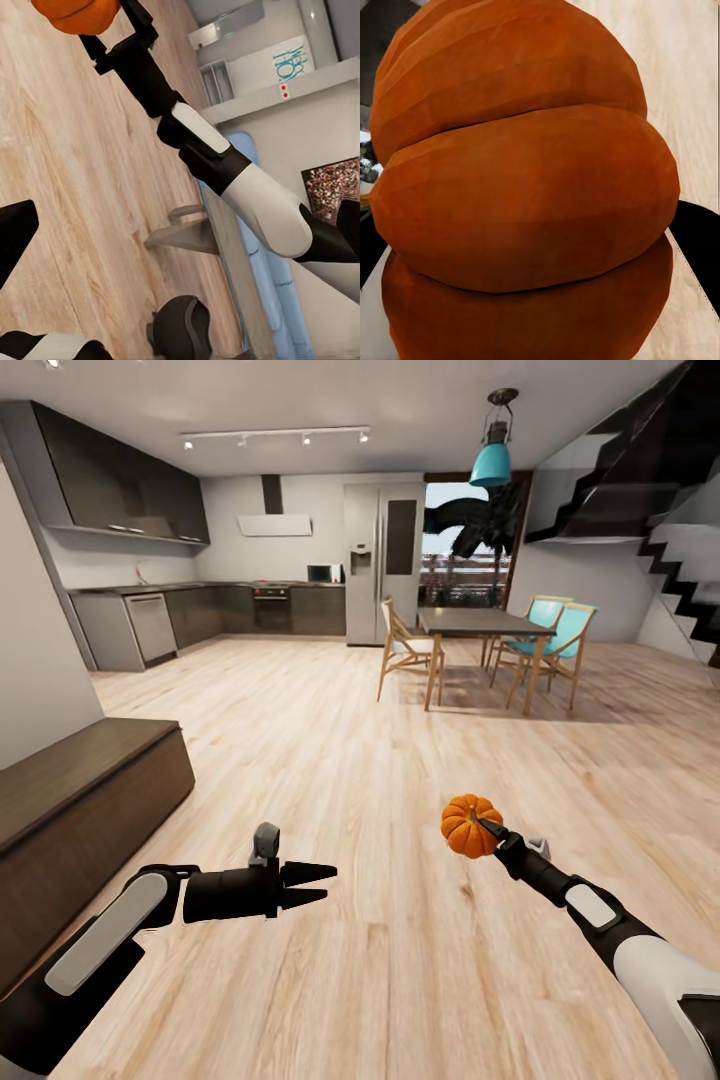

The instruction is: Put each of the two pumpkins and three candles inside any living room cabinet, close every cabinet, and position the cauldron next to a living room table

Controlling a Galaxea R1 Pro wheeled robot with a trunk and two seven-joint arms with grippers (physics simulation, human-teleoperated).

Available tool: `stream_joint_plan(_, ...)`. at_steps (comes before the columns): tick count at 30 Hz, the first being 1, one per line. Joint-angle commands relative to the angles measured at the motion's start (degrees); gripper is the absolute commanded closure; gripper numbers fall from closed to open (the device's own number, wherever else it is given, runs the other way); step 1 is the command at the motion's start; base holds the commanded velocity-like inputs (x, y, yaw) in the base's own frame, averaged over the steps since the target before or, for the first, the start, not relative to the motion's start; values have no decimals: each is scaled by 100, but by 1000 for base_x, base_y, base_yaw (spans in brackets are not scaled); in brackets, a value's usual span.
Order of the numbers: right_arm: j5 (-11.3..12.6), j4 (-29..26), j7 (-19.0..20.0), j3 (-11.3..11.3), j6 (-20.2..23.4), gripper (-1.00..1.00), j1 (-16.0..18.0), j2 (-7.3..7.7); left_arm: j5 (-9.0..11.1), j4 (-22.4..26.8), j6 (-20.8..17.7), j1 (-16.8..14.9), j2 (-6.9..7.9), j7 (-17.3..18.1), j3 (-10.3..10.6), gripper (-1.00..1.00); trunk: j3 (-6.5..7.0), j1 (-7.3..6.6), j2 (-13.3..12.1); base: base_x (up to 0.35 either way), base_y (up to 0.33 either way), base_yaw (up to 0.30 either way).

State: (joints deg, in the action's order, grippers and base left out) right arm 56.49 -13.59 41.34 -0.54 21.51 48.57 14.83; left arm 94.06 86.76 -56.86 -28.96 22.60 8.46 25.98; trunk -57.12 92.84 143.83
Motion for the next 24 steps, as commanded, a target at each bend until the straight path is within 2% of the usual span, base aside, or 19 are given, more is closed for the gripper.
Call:
stream_joint_plan(1,46,3,-10,1,46,100,3,2,-54,-2,0,-4,4,59,5,-100,21,-3,0,0,0,-230)
stream_joint_plan(10,47,2,-6,1,46,100,3,2,-54,-2,0,-4,3,59,7,-100,262,-27,-12,0,0,-231)
stream_joint_plan(24,46,-3,-3,1,46,100,5,2,-54,0,0,-4,6,59,12,-100,589,-63,-30,0,0,-42)
